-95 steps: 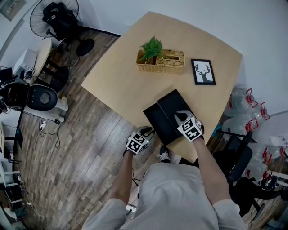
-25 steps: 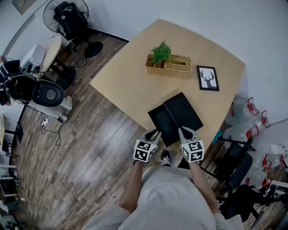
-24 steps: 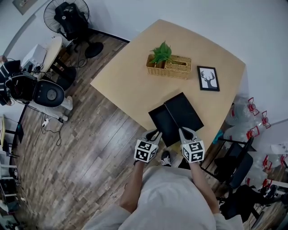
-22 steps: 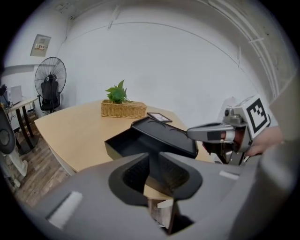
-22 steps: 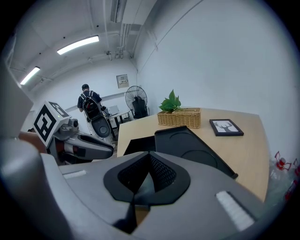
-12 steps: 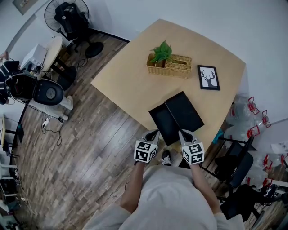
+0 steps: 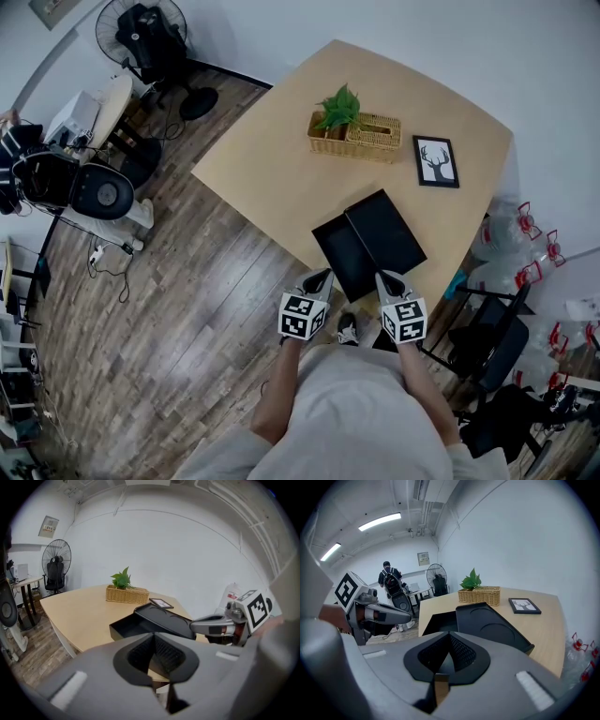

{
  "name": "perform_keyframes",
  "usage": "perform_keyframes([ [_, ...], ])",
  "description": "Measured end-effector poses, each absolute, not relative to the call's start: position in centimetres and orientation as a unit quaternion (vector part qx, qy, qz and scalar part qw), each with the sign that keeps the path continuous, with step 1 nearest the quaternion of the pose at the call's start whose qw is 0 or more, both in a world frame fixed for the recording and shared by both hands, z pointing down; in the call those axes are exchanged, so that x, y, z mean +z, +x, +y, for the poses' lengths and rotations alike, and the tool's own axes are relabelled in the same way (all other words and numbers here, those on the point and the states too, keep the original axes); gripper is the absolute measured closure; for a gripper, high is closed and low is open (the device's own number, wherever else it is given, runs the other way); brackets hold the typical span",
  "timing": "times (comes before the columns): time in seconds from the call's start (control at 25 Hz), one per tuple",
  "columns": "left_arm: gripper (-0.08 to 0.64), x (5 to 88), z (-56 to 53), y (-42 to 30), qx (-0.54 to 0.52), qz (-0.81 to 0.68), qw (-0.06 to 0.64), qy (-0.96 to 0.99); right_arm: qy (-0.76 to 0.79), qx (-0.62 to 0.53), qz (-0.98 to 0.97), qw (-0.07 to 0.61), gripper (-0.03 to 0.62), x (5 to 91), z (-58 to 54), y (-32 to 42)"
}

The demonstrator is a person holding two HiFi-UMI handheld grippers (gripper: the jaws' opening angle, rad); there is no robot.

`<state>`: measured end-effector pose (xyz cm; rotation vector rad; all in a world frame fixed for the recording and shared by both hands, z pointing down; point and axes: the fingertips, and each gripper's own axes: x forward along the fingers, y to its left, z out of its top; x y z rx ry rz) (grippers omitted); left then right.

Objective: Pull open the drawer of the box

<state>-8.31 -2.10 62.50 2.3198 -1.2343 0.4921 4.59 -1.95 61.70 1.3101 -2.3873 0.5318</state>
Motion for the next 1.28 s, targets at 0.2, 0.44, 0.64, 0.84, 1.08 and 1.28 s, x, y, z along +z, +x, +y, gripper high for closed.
perform_keyframes([
  [0.2, 0.506, 62.6, -1.5, -8.1, 0.179, -0.447, 0.233, 0.845, 0.465, 0.187, -0.846, 0.182, 0.591, 61.6, -1.4, 4.5],
  [0.44, 0.506, 62.8, -1.1, -8.6, 0.175, -0.452, 0.241, 0.841, 0.463, 0.186, -0.847, 0.181, 0.591, 61.6, -0.5, 4.5],
  [0.64, 0.506, 63.1, -0.7, -8.9, 0.176, -0.455, 0.246, 0.838, 0.47, 0.189, -0.844, 0.18, 0.591, 61.6, 0.0, 5.0],
  [0.84, 0.506, 63.2, -0.3, -8.9, 0.179, -0.453, 0.245, 0.838, 0.474, 0.192, -0.841, 0.179, 0.591, 61.7, 0.3, 5.2],
  [1.08, 0.506, 63.3, 0.3, -8.7, 0.182, -0.449, 0.246, 0.839, 0.479, 0.192, -0.838, 0.175, 0.591, 61.5, 0.9, 5.5],
  [1.28, 0.506, 63.4, 0.2, -8.4, 0.181, -0.448, 0.246, 0.84, 0.479, 0.193, -0.838, 0.174, 0.591, 61.7, 1.3, 5.8],
])
